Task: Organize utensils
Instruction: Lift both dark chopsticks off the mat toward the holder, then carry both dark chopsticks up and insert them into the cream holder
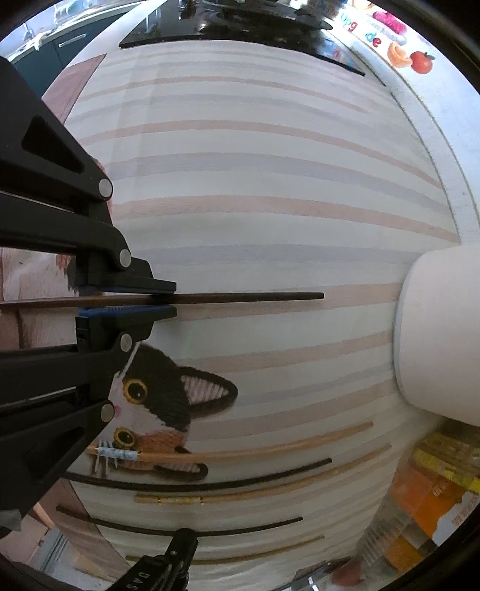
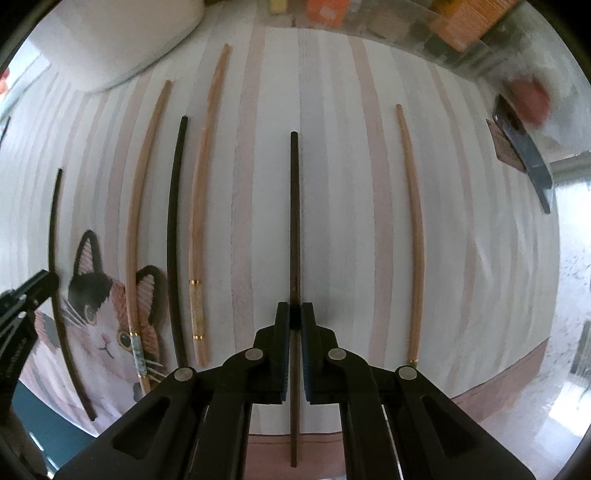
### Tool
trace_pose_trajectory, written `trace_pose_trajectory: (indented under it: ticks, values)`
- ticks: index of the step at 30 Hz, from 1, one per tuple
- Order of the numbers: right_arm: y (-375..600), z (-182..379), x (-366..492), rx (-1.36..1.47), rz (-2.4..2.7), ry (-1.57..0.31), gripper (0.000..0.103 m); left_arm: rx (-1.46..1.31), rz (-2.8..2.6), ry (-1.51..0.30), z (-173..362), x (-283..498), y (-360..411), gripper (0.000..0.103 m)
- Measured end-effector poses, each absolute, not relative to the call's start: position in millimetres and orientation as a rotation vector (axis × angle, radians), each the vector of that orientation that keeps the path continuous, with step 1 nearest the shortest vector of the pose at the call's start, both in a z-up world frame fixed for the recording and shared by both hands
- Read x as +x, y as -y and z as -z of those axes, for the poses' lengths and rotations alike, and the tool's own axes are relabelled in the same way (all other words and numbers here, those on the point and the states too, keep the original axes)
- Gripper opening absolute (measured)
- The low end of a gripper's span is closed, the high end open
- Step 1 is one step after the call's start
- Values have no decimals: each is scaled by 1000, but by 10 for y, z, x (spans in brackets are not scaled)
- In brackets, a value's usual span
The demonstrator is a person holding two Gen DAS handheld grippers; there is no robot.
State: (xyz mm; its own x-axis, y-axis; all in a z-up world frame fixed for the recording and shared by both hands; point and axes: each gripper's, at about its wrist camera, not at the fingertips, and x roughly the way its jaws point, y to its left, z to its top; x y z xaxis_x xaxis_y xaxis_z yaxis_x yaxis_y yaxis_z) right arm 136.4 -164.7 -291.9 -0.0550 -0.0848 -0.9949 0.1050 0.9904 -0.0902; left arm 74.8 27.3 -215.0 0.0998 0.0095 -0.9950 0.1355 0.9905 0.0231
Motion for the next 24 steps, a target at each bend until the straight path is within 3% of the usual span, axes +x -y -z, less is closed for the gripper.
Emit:
trace_pose_trajectory:
  ticks: [15,24]
  values:
    - [1549,2264,1250,168,62,-1441,6,80,108,-1248,1250,674,-441,3]
    - [1448,1307,1519,137,-6,-1155,5,-37,96,-981,93,897,-684,3]
